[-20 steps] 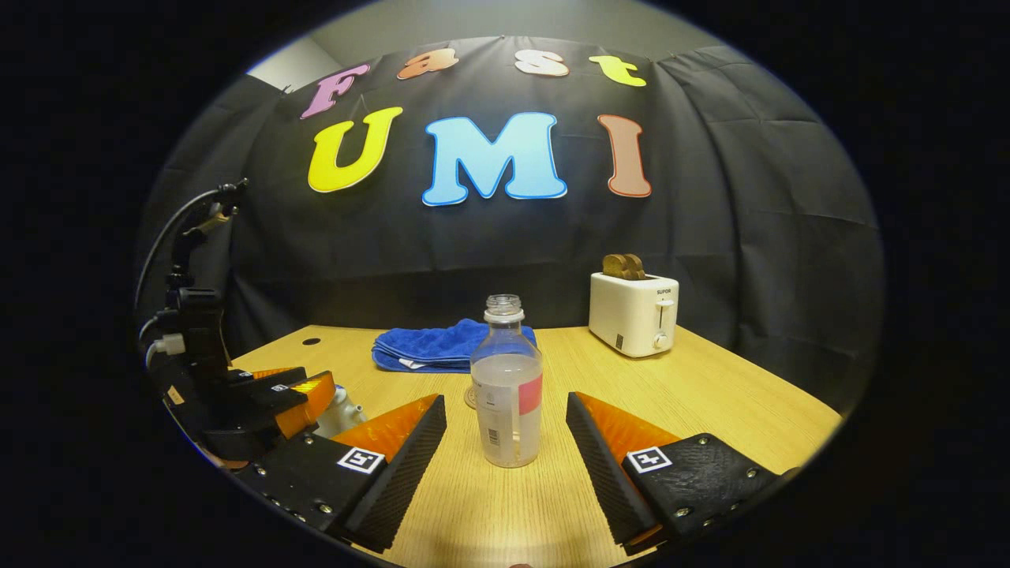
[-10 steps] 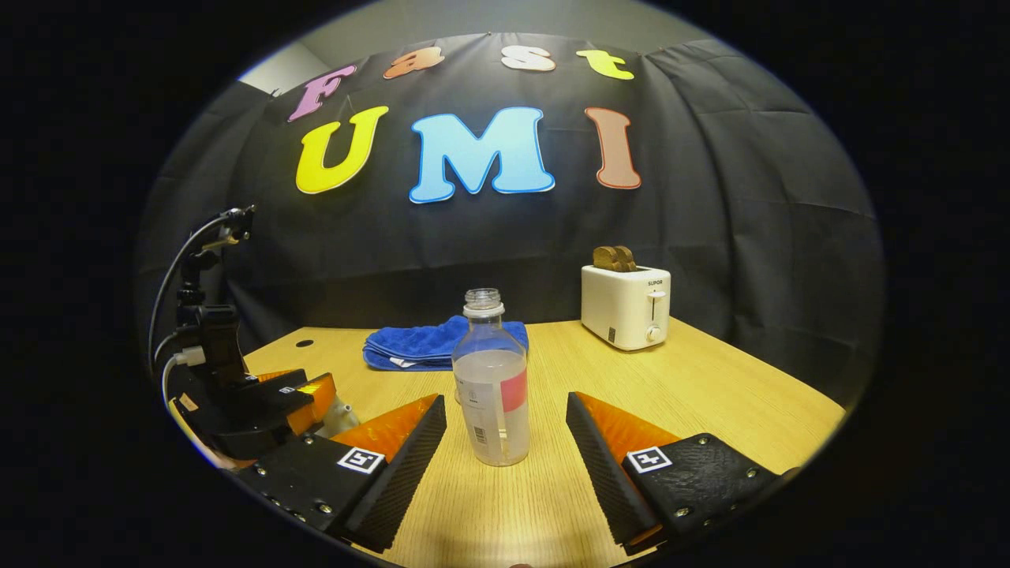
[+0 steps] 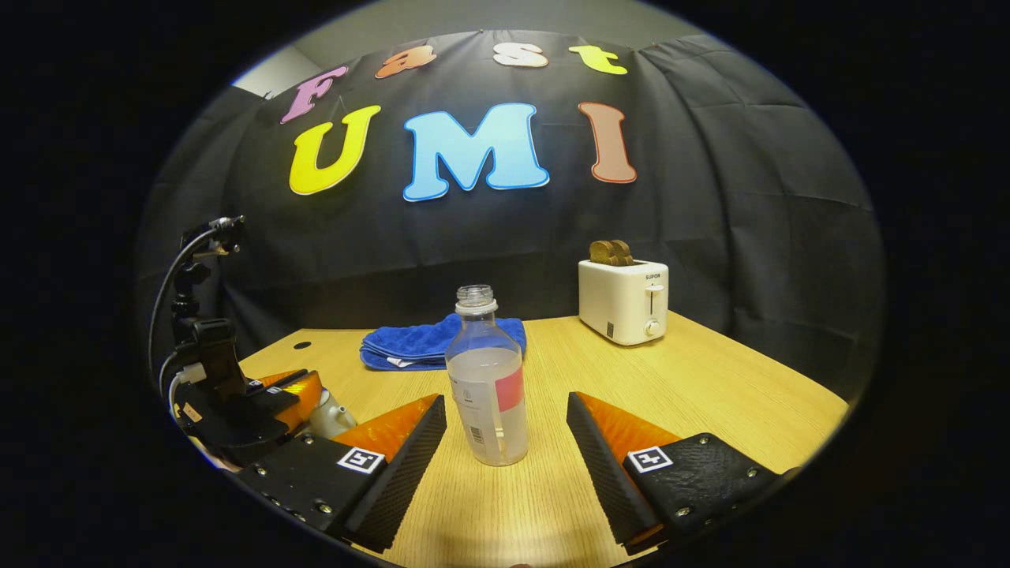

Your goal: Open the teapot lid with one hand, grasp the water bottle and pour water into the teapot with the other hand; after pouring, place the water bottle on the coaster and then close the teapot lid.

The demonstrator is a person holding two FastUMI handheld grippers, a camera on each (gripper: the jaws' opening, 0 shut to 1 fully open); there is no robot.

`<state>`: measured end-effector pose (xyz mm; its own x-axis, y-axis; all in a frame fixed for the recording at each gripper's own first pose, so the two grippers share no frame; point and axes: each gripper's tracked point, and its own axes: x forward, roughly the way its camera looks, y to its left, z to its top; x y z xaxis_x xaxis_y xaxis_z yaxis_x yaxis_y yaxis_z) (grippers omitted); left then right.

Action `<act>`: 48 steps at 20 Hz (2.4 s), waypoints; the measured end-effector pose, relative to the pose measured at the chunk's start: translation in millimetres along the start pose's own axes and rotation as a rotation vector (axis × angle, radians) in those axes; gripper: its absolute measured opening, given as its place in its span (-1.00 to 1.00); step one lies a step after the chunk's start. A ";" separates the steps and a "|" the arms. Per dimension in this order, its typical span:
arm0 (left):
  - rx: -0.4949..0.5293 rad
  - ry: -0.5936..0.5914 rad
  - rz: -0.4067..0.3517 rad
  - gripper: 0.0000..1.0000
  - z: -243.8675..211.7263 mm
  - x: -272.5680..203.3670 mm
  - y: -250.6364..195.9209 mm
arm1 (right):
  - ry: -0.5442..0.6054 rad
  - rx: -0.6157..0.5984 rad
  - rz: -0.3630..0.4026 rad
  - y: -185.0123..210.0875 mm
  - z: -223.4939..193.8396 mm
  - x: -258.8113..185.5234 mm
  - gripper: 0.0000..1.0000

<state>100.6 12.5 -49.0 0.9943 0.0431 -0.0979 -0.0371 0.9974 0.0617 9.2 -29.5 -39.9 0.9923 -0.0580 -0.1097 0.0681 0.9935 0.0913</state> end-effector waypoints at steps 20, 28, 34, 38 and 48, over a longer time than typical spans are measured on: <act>-0.040 -0.090 -0.007 -0.86 55.1 -27.3 18.8 | 0.062 -0.010 0.048 11.0 -17.2 16.9 0.92; -0.039 -0.088 0.042 -0.86 50.0 -45.6 53.8 | 0.091 -0.066 0.045 15.5 -22.8 48.4 0.92; -0.049 -0.071 0.068 -0.86 37.1 -52.9 77.9 | 0.113 -0.097 0.022 9.5 -25.1 68.8 0.84; -0.059 -0.057 0.081 -0.84 26.1 -54.7 92.0 | 0.121 -0.145 0.031 14.2 -28.1 73.4 0.58; -0.070 -0.030 0.107 -0.85 3.6 -59.5 121.7 | 0.052 -0.535 -0.006 27.8 -8.1 75.4 0.53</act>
<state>37.3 131.2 -32.1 0.9868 0.1483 -0.0644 -0.1485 0.9889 0.0007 85.1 -5.4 -53.6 0.9847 -0.0720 -0.1584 -0.0023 0.9051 -0.4251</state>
